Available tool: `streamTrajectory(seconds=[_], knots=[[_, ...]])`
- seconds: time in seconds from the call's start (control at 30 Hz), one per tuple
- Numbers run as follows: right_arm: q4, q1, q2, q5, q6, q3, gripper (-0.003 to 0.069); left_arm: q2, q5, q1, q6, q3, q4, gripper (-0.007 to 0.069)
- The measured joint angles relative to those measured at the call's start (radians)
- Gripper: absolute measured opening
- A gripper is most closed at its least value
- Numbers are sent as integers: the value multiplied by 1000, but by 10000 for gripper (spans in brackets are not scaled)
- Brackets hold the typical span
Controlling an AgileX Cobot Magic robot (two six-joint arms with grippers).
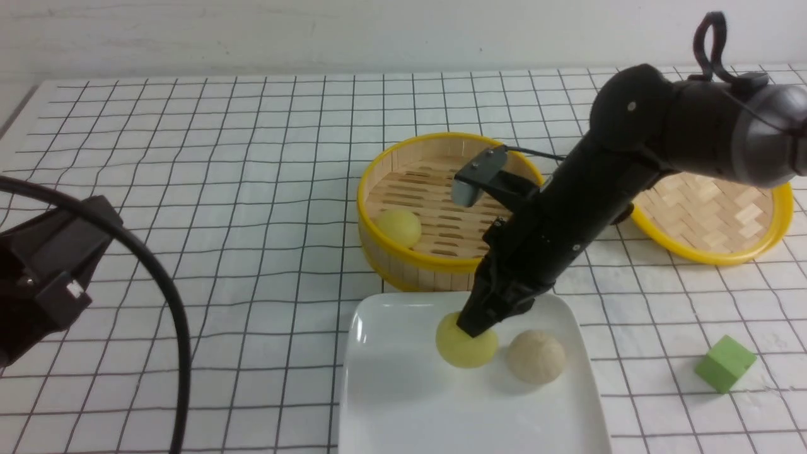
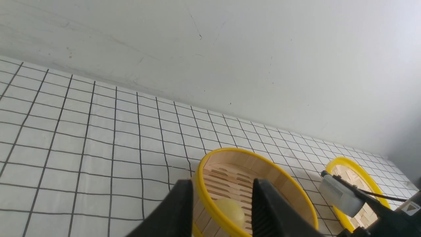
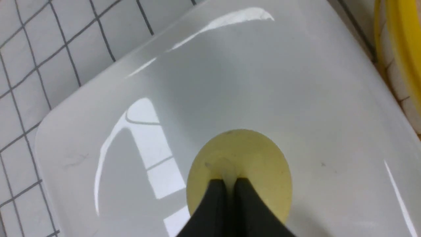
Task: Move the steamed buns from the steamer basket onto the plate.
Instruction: Use the right arm to put the steamed stuffed bun into the plate
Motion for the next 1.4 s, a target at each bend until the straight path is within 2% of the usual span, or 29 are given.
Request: streamTrajectory(seconds=[0.6, 0.8, 0.9, 0.97, 1.0, 1.03, 1.07, 1.1, 1.13, 1.17, 1.27, 1.4], knots=[[-21, 0, 35, -39, -11, 0, 22, 0, -4, 0, 0, 0, 0, 283], [-22, 0, 46, -43, -11, 0, 53, 0, -5, 0, 0, 0, 0, 283], [-23, 0, 46, -43, -11, 0, 144, 0, -5, 0, 0, 0, 0, 283], [-22, 0, 46, -43, -11, 0, 251, 0, -5, 0, 0, 0, 0, 282], [-22, 0, 46, -43, -10, 0, 262, 0, -5, 0, 0, 0, 0, 282], [-22, 0, 46, -42, -8, 0, 348, 0, -5, 0, 0, 0, 0, 282], [-22, 0, 46, -42, -8, 0, 399, 0, -5, 0, 0, 0, 0, 282], [-22, 0, 46, -42, -8, 0, 409, 0, -5, 0, 0, 0, 0, 282], [-22, 0, 46, -42, -8, 0, 480, 0, -5, 0, 0, 0, 0, 282], [-22, 0, 45, -42, -8, 0, 517, 0, -5, 0, 0, 0, 0, 282], [-23, 0, 33, -51, -11, -1, 577, 0, -5, 0, 0, 0, 0, 282], [-25, 0, -32, -73, -12, -39, 580, 0, -5, 0, 0, 0, 0, 282]])
